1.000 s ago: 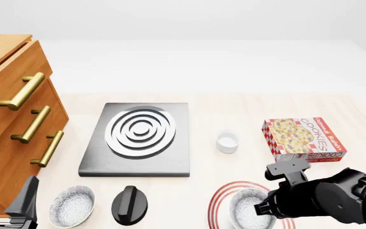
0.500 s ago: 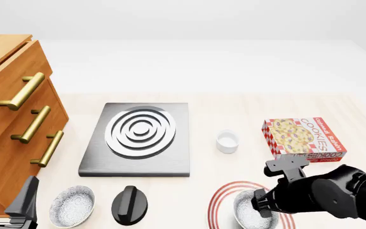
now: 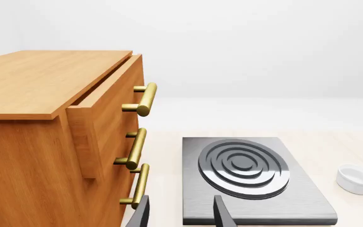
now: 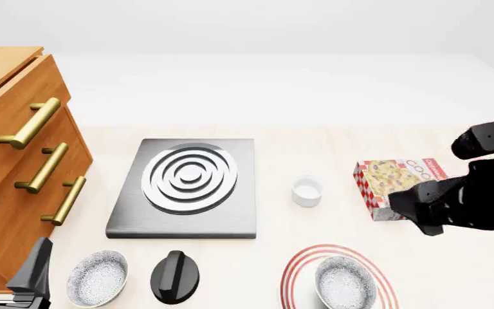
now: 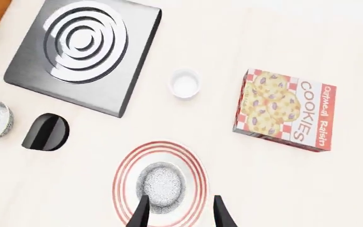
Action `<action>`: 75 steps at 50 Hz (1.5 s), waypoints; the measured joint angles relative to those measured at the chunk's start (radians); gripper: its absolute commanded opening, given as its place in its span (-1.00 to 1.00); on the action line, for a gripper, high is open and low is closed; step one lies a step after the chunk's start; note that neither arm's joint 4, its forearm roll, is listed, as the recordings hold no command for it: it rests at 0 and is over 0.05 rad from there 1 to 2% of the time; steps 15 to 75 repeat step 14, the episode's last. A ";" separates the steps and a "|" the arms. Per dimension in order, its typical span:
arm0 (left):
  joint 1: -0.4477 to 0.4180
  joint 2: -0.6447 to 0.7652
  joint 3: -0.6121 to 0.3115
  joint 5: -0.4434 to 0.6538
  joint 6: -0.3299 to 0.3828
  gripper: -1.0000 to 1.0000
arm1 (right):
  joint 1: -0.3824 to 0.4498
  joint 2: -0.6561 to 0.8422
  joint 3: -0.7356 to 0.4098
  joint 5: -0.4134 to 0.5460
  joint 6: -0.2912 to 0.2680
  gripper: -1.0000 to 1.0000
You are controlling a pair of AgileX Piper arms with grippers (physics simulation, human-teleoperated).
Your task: Pick the akita bowl between the plate and the ramekin and place it on the plate.
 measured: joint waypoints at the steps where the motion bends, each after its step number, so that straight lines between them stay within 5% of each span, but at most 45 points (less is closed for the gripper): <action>1: 0.000 0.000 0.000 0.000 0.000 1.00 | 0.000 -0.016 -0.014 0.004 -0.005 1.00; 14: 0.000 0.000 0.000 0.000 0.000 1.00 | 0.064 -0.195 -0.072 -0.028 0.006 1.00; 75: 0.000 0.000 0.000 0.000 0.000 1.00 | 0.064 -0.195 -0.072 -0.028 0.006 1.00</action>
